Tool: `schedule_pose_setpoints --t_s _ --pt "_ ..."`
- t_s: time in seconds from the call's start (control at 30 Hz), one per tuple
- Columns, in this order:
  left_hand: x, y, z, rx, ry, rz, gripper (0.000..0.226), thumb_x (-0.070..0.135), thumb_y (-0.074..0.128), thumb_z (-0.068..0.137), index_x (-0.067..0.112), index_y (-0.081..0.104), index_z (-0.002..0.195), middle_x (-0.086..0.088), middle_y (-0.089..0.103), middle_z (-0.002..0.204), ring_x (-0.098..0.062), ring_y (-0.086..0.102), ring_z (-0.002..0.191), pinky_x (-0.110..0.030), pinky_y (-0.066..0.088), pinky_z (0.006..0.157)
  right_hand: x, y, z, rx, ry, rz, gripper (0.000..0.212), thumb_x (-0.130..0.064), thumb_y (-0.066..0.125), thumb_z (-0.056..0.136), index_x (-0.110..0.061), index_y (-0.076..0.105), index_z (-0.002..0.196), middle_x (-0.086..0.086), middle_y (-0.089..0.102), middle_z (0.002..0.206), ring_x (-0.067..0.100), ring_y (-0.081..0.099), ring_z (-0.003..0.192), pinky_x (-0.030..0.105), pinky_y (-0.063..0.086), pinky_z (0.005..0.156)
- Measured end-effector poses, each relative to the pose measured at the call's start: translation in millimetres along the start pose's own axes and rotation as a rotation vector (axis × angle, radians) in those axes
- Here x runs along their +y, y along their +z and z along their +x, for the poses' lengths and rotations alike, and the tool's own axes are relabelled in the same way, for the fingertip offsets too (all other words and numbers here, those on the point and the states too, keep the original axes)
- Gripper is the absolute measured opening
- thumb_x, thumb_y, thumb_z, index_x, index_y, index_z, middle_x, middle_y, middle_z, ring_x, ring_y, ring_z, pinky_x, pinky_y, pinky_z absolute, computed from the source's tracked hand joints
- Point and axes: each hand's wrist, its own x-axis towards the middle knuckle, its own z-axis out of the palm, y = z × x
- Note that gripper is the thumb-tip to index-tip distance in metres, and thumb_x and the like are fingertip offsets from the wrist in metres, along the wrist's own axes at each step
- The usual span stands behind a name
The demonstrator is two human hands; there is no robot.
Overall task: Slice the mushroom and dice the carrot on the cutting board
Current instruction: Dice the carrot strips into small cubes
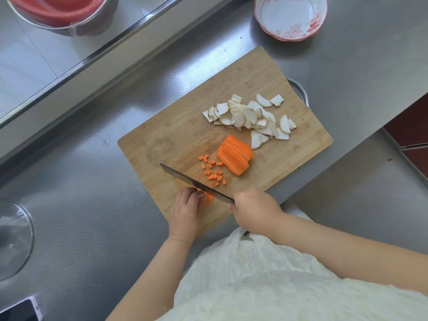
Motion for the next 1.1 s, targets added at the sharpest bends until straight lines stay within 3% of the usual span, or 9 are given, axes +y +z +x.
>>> schedule_pose_setpoints --t_s 0.1,0.23,0.4,0.57,0.63,0.73,0.9,1.0,1.1 --pt "-1.4 0.8 -0.8 -0.002 -0.005 0.002 0.030 0.026 0.053 0.092 0.003 0.071 0.087 -0.010 0.064 0.088 -0.029 0.060 0.080 -0.039 0.051 0.061 -1.3 0.8 0.8 -0.001 -0.017 -0.050 0.027 -0.030 0.038 0.102 -0.012 0.058 0.098 0.005 0.057 0.080 0.023 0.047 0.068 0.028 0.029 0.047" --pt "-0.7 1.1 -1.1 0.011 -0.004 0.016 0.031 0.026 0.052 0.092 0.003 0.072 0.088 -0.010 0.065 0.087 -0.028 0.059 0.079 -0.037 0.050 0.060 -5.4 3.6 5.8 -0.043 0.018 -0.082 0.016 -0.015 0.043 0.098 -0.016 0.048 0.082 -0.002 0.037 0.063 0.025 0.047 0.067 0.025 0.024 0.043" --pt "-2.6 2.7 -1.6 0.036 -0.003 0.013 0.029 0.024 0.052 0.092 0.003 0.072 0.087 -0.010 0.064 0.085 -0.028 0.059 0.075 -0.036 0.049 0.058 -10.7 3.7 10.1 -0.106 0.057 -0.105 0.033 0.000 0.044 0.089 -0.017 0.032 0.064 0.001 0.037 0.061 0.026 0.047 0.066 0.024 0.025 0.044" --pt "-2.1 3.6 -2.4 0.054 -0.008 0.013 0.029 0.024 0.053 0.092 0.002 0.071 0.086 -0.010 0.064 0.084 -0.027 0.057 0.074 -0.034 0.048 0.056 -18.4 3.0 13.8 -0.133 0.090 -0.099 0.030 0.002 0.043 0.089 -0.014 0.034 0.065 0.002 0.039 0.064 0.026 0.048 0.072 0.025 0.030 0.046" --pt "-2.6 4.7 -3.2 0.060 -0.007 0.010 0.030 0.025 0.053 0.092 0.002 0.071 0.085 -0.010 0.063 0.083 -0.026 0.056 0.073 -0.034 0.048 0.057 -20.1 3.4 15.0 -0.135 0.114 -0.078 0.015 0.001 0.043 0.090 -0.009 0.049 0.080 0.005 0.052 0.077 0.026 0.048 0.074 0.028 0.037 0.054" --pt "-2.7 5.3 -3.3 0.061 0.000 0.004 0.031 0.025 0.052 0.093 0.002 0.071 0.087 -0.010 0.063 0.084 -0.025 0.055 0.075 -0.034 0.046 0.060 -18.4 8.1 17.1 -0.124 0.144 -0.040 0.016 -0.008 0.044 0.095 -0.010 0.058 0.099 0.009 0.063 0.096 0.026 0.049 0.073 0.029 0.039 0.061" --pt "4.1 -0.5 -0.9 0.051 0.009 0.015 0.026 0.022 0.053 0.092 0.005 0.070 0.084 -0.008 0.061 0.084 -0.020 0.052 0.078 -0.027 0.043 0.062 -4.9 1.6 31.6 -0.110 0.197 0.207 0.031 -0.039 0.047 0.097 -0.011 0.060 0.102 0.005 0.057 0.084 0.027 0.060 0.083 0.031 0.046 0.066" --pt "4.1 -2.2 -1.2 0.043 0.006 -0.002 0.027 0.024 0.053 0.092 0.005 0.070 0.083 -0.008 0.061 0.085 -0.020 0.053 0.080 -0.028 0.045 0.064 -0.4 3.5 29.2 -0.108 0.188 0.305 0.032 -0.041 0.048 0.096 -0.012 0.061 0.101 0.005 0.059 0.083 0.027 0.061 0.085 0.031 0.046 0.066" --pt "1.1 -4.0 -3.9 0.038 0.009 -0.009 0.026 0.024 0.054 0.093 0.005 0.070 0.085 -0.008 0.062 0.087 -0.021 0.055 0.080 -0.029 0.046 0.063 -1.2 4.0 17.8 -0.069 0.146 0.228 0.031 -0.040 0.045 0.098 -0.013 0.057 0.092 0.004 0.056 0.078 0.025 0.056 0.076 0.030 0.040 0.062"
